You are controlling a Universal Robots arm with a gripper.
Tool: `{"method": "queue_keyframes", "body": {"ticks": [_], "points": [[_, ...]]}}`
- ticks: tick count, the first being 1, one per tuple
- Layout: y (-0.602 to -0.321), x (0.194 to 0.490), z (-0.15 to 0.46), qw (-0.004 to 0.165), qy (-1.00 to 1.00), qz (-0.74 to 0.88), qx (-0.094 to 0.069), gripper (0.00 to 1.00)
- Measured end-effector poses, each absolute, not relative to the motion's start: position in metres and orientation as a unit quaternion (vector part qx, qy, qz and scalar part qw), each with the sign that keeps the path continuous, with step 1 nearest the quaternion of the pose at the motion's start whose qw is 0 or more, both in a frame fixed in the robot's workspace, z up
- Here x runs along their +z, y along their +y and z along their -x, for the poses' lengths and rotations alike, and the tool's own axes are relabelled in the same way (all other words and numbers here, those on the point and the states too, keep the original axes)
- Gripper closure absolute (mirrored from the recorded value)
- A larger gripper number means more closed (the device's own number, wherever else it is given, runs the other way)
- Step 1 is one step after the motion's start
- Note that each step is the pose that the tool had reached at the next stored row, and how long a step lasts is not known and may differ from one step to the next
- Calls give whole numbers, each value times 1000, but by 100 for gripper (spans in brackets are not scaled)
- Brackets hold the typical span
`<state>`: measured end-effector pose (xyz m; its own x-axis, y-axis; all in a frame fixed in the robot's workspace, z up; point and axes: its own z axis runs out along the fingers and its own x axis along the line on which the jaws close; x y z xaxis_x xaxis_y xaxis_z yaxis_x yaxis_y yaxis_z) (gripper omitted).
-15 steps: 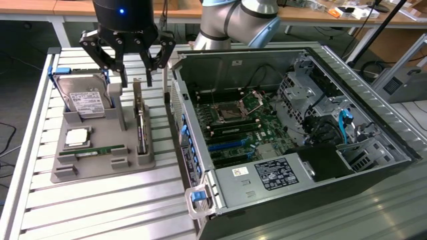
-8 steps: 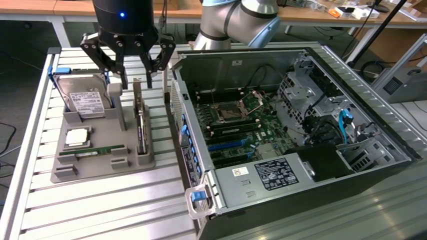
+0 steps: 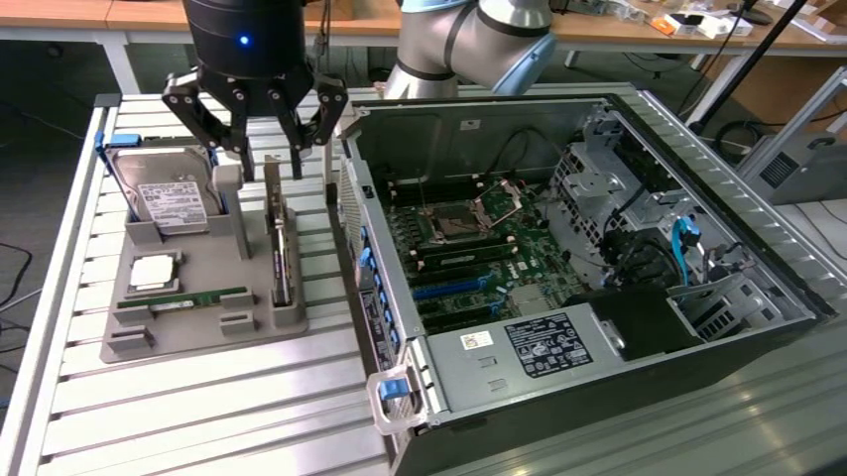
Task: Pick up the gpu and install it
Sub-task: 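Pick up the gpu and move the gpu toward the slot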
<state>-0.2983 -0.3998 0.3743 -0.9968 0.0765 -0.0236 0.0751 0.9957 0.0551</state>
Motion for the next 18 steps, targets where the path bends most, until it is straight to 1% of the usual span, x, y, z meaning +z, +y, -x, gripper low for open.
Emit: {"method": "queue_keyframes", "body": {"ticks": [18], "points": [[-400,370,298,13,999,-38,31,52]]}}
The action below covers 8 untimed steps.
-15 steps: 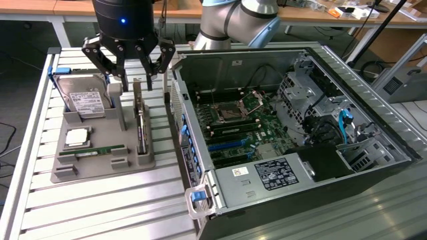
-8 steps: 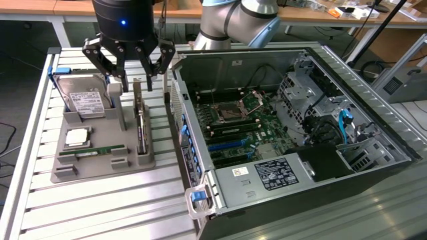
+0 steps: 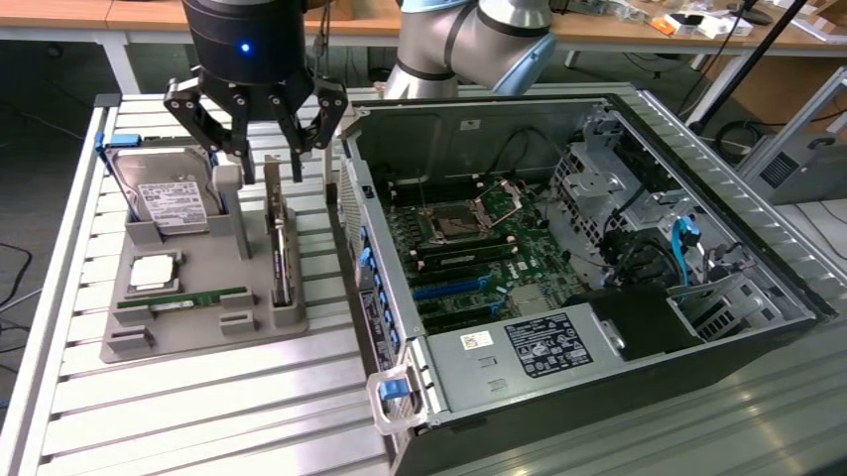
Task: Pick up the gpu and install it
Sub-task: 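Pick up the gpu and move the gpu toward the slot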
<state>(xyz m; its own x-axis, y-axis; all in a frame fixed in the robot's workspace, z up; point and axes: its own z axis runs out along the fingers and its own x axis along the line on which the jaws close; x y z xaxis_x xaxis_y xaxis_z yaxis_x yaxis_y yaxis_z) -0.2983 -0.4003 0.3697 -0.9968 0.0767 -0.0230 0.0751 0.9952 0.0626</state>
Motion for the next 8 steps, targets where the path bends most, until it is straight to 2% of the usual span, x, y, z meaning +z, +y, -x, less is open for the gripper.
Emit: {"method": "queue_keyframes", "body": {"ticks": [8], "points": [[-400,368,298,13,999,-38,32,52]]}}
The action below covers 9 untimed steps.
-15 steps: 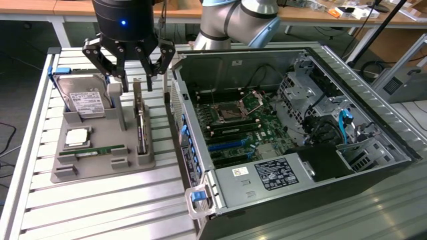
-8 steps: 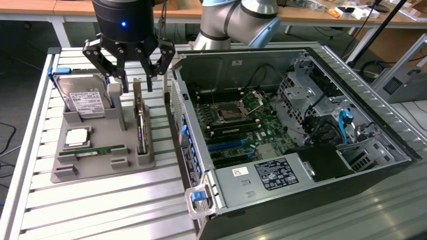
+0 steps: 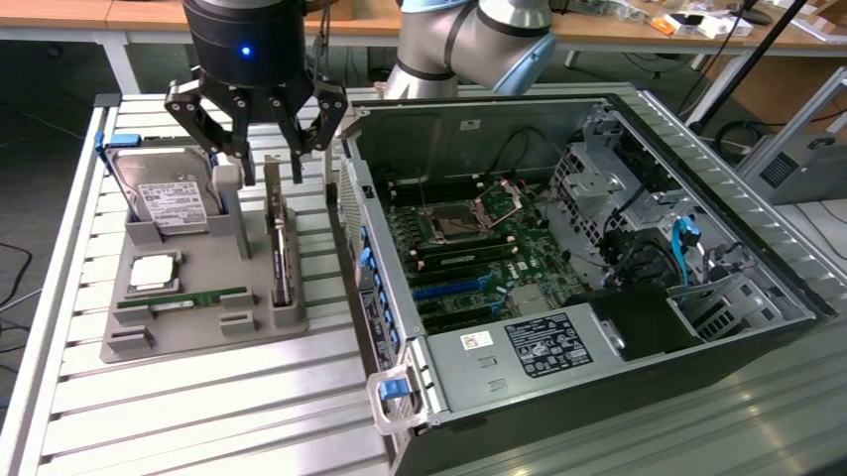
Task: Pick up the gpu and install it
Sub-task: 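Pick up the gpu and move the gpu toward the slot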
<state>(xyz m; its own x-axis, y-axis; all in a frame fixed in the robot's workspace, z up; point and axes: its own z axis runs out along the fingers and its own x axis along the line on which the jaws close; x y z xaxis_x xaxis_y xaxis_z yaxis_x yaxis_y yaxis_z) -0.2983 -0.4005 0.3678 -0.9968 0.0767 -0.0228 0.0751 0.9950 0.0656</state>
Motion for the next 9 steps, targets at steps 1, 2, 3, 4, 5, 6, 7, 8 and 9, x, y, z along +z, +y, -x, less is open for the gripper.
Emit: {"method": "queue_keyframes", "body": {"ticks": [1,2,3,4,5,6,7,8,9], "points": [[-400,368,298,13,999,-38,33,52],[-401,367,298,13,999,-38,33,52],[-401,367,298,13,999,-38,33,52],[-401,367,298,13,999,-38,33,52],[-401,367,298,13,999,-38,33,52],[-401,367,298,13,999,-38,33,52],[-401,366,298,13,999,-38,34,52],[-401,366,298,13,999,-38,34,52],[-401,366,298,13,999,-38,34,52]]}}
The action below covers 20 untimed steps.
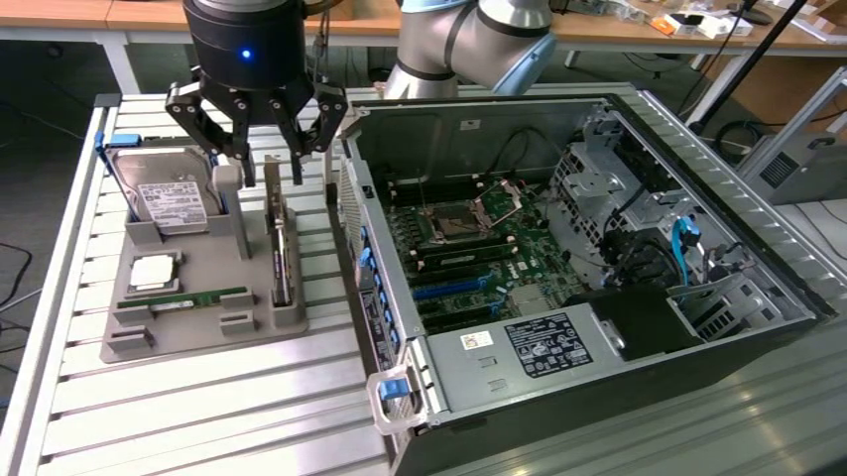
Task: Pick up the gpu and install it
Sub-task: 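Pick up the gpu and move the gpu toward the slot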
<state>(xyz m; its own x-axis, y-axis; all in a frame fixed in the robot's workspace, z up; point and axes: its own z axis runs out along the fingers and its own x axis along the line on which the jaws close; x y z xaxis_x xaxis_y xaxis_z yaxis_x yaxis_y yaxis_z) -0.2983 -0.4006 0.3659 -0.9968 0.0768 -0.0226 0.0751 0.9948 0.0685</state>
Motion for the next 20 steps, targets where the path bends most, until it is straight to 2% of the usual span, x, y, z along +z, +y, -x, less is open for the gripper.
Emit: {"method": "queue_keyframes", "body": {"ticks": [20], "points": [[-401,361,298,12,999,-38,37,52]]}}
